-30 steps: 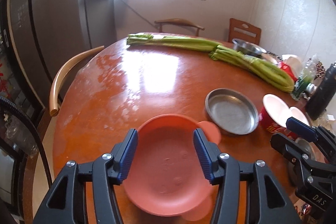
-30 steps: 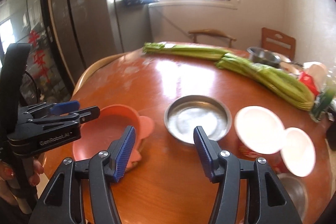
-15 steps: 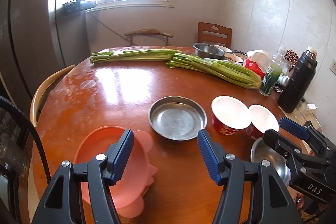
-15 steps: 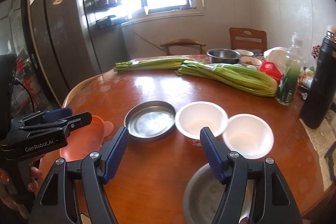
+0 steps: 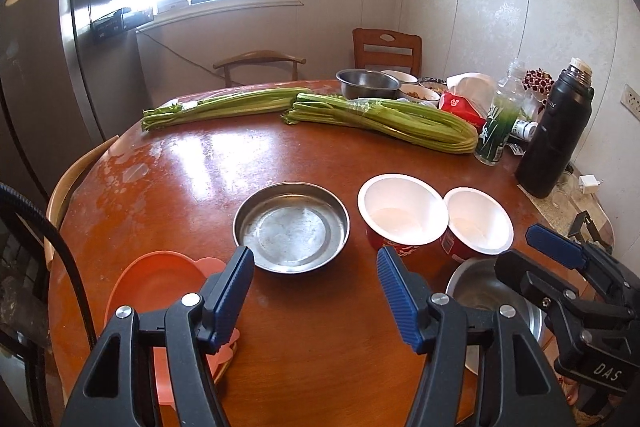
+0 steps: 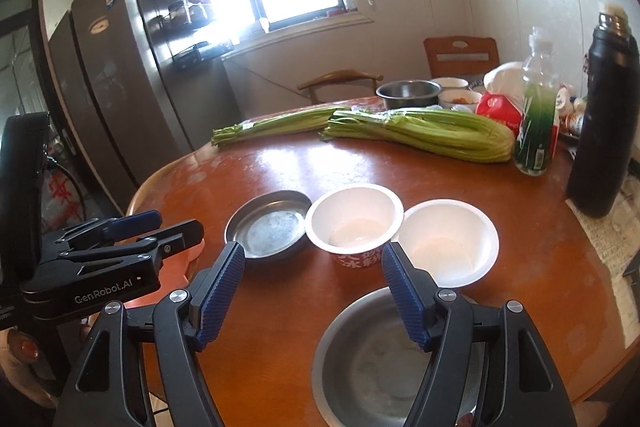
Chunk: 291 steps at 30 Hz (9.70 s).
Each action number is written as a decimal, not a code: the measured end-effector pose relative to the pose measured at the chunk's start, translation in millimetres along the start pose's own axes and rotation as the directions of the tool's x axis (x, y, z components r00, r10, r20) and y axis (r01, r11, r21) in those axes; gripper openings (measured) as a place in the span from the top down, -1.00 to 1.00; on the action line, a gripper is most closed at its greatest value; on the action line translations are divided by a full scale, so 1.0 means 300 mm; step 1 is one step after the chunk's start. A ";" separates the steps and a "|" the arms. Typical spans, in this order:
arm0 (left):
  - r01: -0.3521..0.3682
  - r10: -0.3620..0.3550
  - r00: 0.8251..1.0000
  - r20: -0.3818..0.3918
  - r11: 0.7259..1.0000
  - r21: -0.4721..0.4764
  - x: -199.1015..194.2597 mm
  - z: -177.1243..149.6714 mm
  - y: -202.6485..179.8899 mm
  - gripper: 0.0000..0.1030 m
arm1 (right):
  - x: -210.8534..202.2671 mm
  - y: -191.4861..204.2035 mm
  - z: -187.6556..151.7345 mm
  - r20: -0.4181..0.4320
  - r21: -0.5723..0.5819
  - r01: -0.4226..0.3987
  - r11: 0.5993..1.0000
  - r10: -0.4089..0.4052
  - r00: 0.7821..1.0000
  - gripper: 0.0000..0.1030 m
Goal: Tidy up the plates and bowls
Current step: 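Move the left gripper to the steel tray rim and close, then lift the steel tray with the left gripper, then carry the steel tray over the pink plate with the left gripper, then lower the steel tray onto the pink plate and open the left gripper, then withdraw the left gripper from the stacked tray toward the steel bowl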
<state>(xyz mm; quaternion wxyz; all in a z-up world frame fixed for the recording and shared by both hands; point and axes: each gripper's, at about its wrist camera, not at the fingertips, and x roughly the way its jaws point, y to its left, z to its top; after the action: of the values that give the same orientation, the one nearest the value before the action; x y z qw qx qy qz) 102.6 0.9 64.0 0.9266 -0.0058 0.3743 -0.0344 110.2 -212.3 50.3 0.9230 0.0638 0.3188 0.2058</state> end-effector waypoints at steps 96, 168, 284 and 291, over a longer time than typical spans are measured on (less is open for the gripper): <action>0.046 -0.046 0.989 -0.143 0.999 -0.003 0.180 0.164 0.292 0.09 | 0.263 0.351 0.028 -0.108 0.029 -0.063 0.998 0.065 0.992 -0.19; -0.054 0.037 0.993 -0.112 0.986 -0.155 0.035 -0.197 0.611 0.09 | 0.370 0.649 -0.182 -0.218 -0.272 -0.215 0.938 0.158 0.963 -0.19; -0.040 -0.022 0.980 -0.199 0.952 -0.302 0.081 -0.360 0.610 -0.27 | 0.338 0.521 -0.243 -0.213 -0.266 -0.200 0.943 0.144 0.966 -0.37; -0.053 -0.025 0.972 -0.235 0.946 -0.319 0.149 -0.338 0.572 -0.28 | 0.341 0.465 -0.242 -0.194 -0.270 -0.147 0.952 0.096 0.976 -0.37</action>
<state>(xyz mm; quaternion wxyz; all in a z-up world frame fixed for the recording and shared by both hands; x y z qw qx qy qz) 74.5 170.6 -46.1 0.8621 -0.1509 0.4826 0.0334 90.9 -43.8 -29.8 0.8757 -0.0678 0.3633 0.3107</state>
